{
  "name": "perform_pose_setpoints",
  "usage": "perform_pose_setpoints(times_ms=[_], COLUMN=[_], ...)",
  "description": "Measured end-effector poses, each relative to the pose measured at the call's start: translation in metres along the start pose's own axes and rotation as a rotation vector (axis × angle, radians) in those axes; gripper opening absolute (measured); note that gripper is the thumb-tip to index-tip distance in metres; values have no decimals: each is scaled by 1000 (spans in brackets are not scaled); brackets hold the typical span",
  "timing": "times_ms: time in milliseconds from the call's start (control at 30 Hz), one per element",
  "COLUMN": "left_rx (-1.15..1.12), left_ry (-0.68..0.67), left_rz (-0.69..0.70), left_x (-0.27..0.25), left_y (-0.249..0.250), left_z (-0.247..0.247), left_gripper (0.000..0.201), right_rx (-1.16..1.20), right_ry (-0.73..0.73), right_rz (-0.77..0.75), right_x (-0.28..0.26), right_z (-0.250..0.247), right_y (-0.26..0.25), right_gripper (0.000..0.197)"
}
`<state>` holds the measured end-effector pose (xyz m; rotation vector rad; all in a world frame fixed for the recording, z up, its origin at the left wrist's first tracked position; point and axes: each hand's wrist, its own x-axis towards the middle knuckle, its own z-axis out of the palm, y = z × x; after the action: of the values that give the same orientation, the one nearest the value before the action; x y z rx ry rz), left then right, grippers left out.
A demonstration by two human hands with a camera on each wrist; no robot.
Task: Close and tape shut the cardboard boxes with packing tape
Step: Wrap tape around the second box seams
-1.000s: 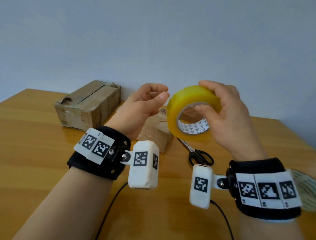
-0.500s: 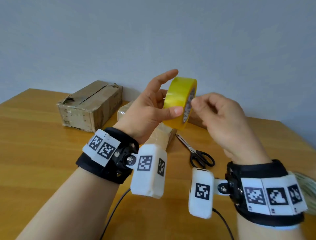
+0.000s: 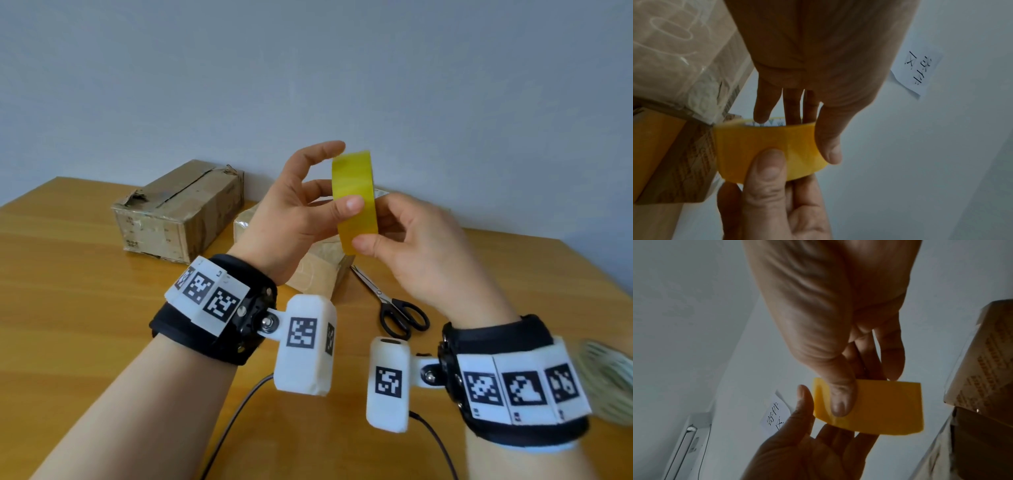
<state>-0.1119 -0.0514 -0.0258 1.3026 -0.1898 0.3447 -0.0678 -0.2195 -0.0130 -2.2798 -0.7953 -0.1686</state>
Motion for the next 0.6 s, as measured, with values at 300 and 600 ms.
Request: perform_pose_setpoints(times_ms=[300, 600], left_rx=[276, 379], left_ry=[180, 254], left_rz=[165, 242], left_x=[4, 7], left_y=[1, -3], left_z=[-3, -10], left_gripper=[48, 18], right_rx=[-135, -171], right_ry=[108, 123], right_rz=[-12, -8], right_x=[-1, -1], right_z=[0, -1], right_y=[-2, -1], right_gripper=[29, 29])
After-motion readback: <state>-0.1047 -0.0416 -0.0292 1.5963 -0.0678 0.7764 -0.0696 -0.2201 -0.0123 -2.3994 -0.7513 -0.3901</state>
